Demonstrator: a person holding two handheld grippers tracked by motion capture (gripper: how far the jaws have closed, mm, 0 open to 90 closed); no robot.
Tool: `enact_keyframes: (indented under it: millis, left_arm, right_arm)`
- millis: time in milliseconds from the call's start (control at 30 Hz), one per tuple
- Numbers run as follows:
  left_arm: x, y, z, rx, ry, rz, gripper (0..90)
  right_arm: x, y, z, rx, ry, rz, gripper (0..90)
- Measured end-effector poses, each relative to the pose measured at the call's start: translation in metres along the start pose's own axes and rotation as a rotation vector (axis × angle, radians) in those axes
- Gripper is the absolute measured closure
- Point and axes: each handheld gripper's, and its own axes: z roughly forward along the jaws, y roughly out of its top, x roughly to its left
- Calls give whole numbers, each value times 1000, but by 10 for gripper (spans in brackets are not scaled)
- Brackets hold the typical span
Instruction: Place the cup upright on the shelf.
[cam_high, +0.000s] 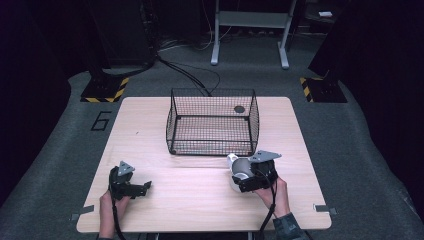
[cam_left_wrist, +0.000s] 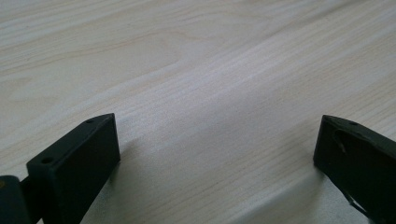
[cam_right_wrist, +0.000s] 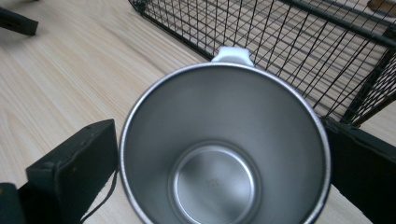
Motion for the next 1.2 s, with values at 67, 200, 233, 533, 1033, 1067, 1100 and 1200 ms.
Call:
enact_keyframes:
  millis: [67,200,233,533,1033,1067,1100,1200]
  left_arm:
    - [0,0,0,0,0,1,3]
    - [0,0,0,0,0,0,3]
    - [0,0,0,0,0,0,3]
    - [0,0,0,-3,1,6,3]
    - [0,0,0,-3,1,5,4]
    - [0,0,0,-3,2,5,4]
    - [0,0,0,-3,2,5,4]
    - [0,0,0,-3,1,5,4]
  right_arm:
    - [-1,-2,4,10,-9,10,0]
    - [-1,-4,5,10,-9,15,6]
    - [-2,-4,6,6,-10,13,10]
    - [2,-3,9,15,-26,8,47]
    - [2,-2,12,31,-31,-4,47]
    - [2,-2,12,29,-31,-5,50]
    - [2,-2,12,29,-31,-5,50]
    - [2,-3,12,21,-33,0,54]
